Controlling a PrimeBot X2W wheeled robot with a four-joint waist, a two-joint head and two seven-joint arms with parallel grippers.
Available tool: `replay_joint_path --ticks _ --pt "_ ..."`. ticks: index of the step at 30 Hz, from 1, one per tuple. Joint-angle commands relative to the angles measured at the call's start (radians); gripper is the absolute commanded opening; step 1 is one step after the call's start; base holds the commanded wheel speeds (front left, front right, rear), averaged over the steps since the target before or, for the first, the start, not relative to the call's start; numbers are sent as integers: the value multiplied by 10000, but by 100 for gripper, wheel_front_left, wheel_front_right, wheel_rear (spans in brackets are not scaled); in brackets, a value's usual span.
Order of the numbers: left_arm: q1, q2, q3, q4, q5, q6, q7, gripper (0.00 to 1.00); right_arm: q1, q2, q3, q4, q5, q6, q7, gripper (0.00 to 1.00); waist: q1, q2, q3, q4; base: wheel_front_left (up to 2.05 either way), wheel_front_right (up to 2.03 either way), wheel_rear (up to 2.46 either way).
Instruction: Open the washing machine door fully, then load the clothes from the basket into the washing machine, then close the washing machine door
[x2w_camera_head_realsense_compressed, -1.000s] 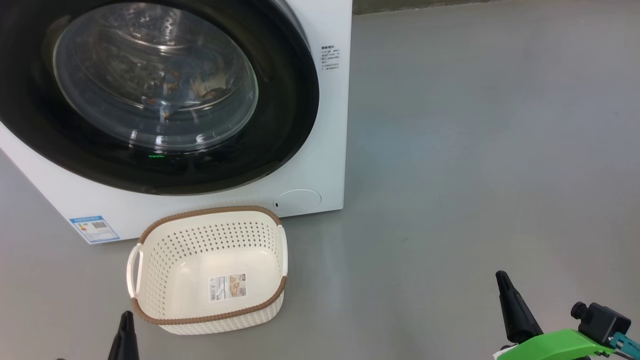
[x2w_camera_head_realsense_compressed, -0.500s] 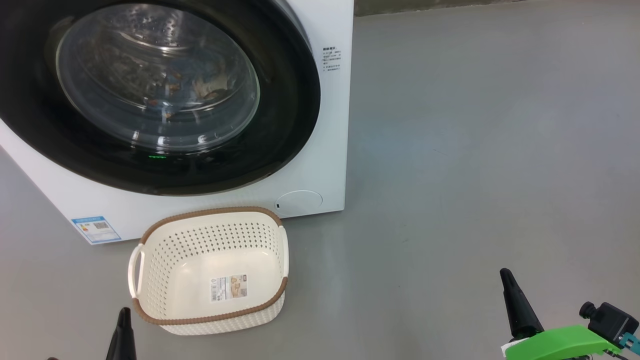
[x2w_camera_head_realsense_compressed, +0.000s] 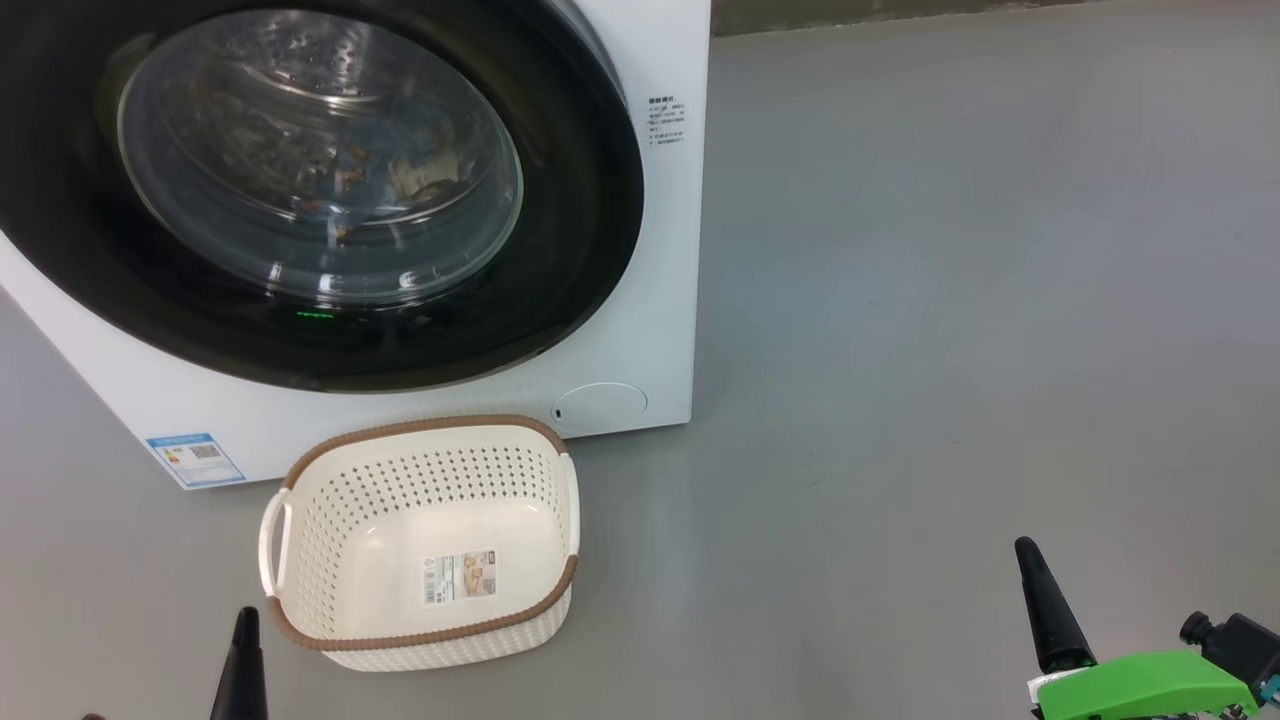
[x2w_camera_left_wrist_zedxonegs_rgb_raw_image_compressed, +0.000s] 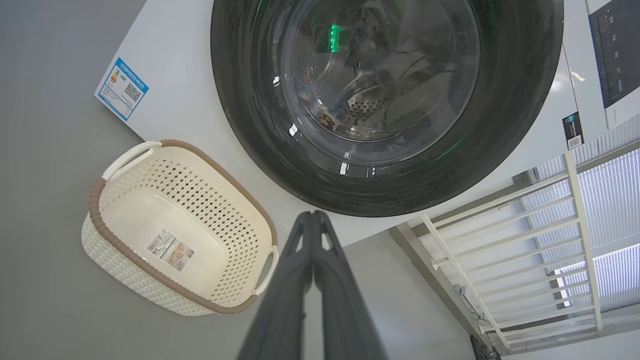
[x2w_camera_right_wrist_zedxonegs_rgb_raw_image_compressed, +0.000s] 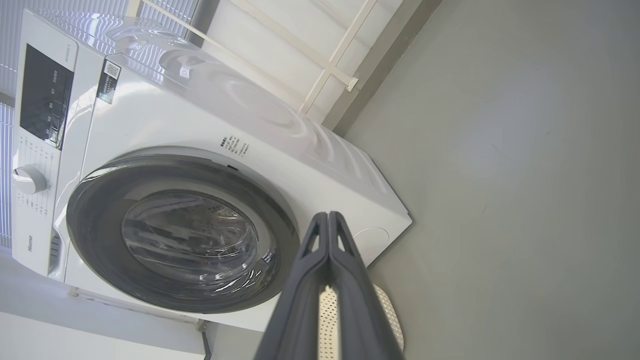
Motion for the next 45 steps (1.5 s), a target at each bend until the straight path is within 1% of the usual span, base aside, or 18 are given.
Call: replay_joint_path --ticks 1,45 --pt "-451 166 242 -186 -208 -19 41 0 -487 -118 118 -222 241 -33 34 0 -1 0 -2 2 0 0 0" --pt "-1132 276 418 -8 -5348 -30 1339 0 -786 -99 -385 -128 5434 -54 1386 0 -1 0 -126 107 0 0 0"
